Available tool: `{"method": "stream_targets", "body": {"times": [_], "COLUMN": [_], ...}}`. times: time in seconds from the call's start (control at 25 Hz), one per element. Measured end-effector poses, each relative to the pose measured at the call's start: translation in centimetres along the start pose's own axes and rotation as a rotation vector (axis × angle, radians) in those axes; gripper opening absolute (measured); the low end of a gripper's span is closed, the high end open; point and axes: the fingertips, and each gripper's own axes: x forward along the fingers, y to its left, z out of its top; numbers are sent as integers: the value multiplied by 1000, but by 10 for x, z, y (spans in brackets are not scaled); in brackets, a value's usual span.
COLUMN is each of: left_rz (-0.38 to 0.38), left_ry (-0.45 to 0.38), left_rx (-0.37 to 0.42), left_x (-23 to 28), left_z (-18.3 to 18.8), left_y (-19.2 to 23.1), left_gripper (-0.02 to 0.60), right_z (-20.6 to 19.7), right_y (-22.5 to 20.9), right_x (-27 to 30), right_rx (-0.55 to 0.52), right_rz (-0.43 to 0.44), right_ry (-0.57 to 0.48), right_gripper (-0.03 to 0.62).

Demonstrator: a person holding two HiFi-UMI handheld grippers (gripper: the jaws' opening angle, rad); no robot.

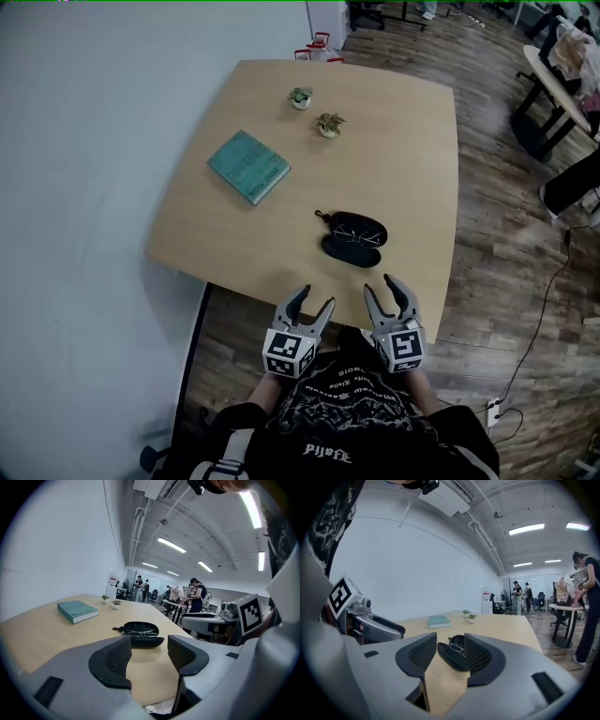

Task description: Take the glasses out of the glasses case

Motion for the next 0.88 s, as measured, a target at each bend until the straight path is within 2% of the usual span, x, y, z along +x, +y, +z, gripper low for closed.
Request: {"method": "stream_targets", "body": {"times": [0.24, 0.36, 0.56, 0.88], "left_rz": [54, 82, 89, 85], "left_ry": [-14, -19, -10, 29], "left_rx": [-82, -94, -142, -115], "left_x": [30, 40, 51, 57], "left_z": [14, 17, 20, 21], "left_y": [8, 10, 12, 24], "left_gripper": [247, 247, 247, 247], "right_z": [7, 7, 16, 13], "right_y": [-25, -34, -45, -47], "right_x": [27, 37, 49, 65], "right_rx": [-35, -42, -41, -78], "right_rz": [64, 96, 111, 119], "right_ry": [3, 11, 9, 68], "right_gripper": [195, 195, 195, 195]}}
